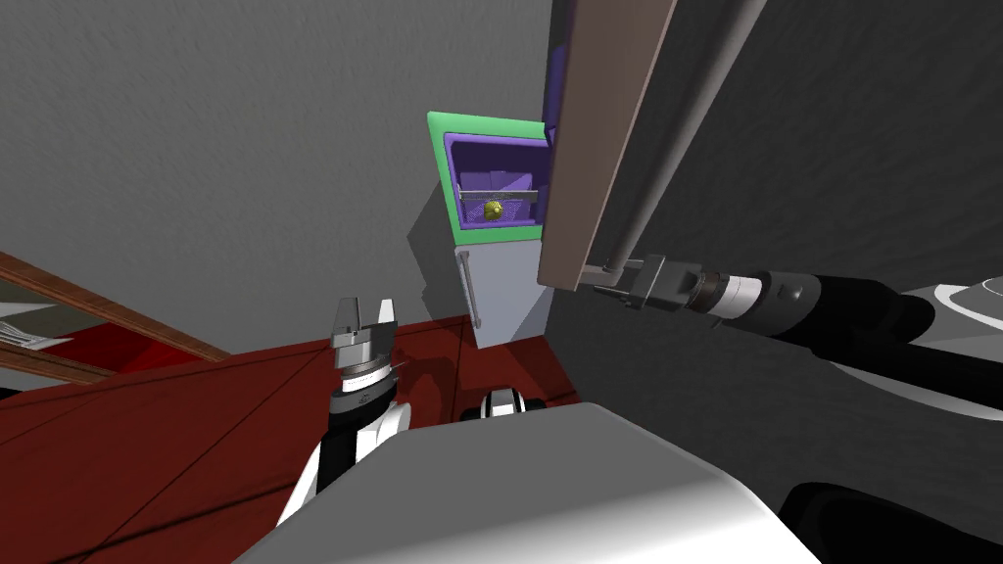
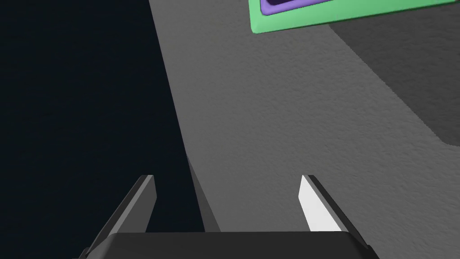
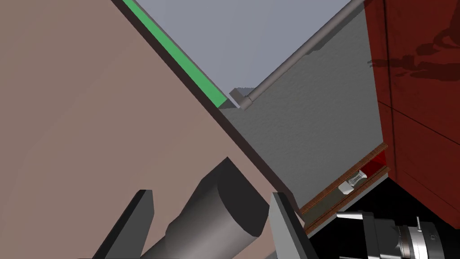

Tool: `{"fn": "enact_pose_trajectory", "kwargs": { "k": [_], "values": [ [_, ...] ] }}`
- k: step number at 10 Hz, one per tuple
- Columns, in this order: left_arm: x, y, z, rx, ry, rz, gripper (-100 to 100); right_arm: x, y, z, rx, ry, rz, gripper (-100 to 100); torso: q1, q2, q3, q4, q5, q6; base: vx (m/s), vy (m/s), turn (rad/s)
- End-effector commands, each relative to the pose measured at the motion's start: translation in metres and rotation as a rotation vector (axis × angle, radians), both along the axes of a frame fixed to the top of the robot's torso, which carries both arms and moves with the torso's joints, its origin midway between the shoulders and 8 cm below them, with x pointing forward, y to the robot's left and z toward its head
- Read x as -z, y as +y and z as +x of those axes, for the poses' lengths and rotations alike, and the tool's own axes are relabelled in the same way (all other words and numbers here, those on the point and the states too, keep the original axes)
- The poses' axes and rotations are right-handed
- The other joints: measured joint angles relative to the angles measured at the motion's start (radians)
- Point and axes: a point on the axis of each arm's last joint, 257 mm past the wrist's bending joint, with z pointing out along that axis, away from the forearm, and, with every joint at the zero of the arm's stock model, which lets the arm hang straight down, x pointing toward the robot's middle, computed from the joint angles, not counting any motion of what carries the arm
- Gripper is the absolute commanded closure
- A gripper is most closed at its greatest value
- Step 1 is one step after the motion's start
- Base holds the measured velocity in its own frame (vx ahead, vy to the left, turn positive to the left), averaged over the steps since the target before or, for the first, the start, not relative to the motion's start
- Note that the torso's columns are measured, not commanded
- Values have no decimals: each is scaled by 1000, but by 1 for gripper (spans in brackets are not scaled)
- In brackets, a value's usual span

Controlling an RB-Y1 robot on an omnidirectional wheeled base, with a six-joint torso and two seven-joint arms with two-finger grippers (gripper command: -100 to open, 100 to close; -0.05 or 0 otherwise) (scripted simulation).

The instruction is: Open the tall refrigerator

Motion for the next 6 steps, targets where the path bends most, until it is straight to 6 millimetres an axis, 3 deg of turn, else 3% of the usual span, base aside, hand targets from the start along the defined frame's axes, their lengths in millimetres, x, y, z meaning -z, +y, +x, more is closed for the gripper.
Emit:
{"fn": "enact_pose_trajectory", "kwargs": {
  "k": [1,6],
  "values": [
    [0,0,0,0,0,0,0,-6,10,-3,-27,-15,2,100,-1,0,0,0,0,0,-11,-239,19],
    [0,0,0,0,0,0,0,-7,53,-21,-151,-19,4,100,4,-5,-4,-2,1,-1,-33,-271,38]
  ]
}}
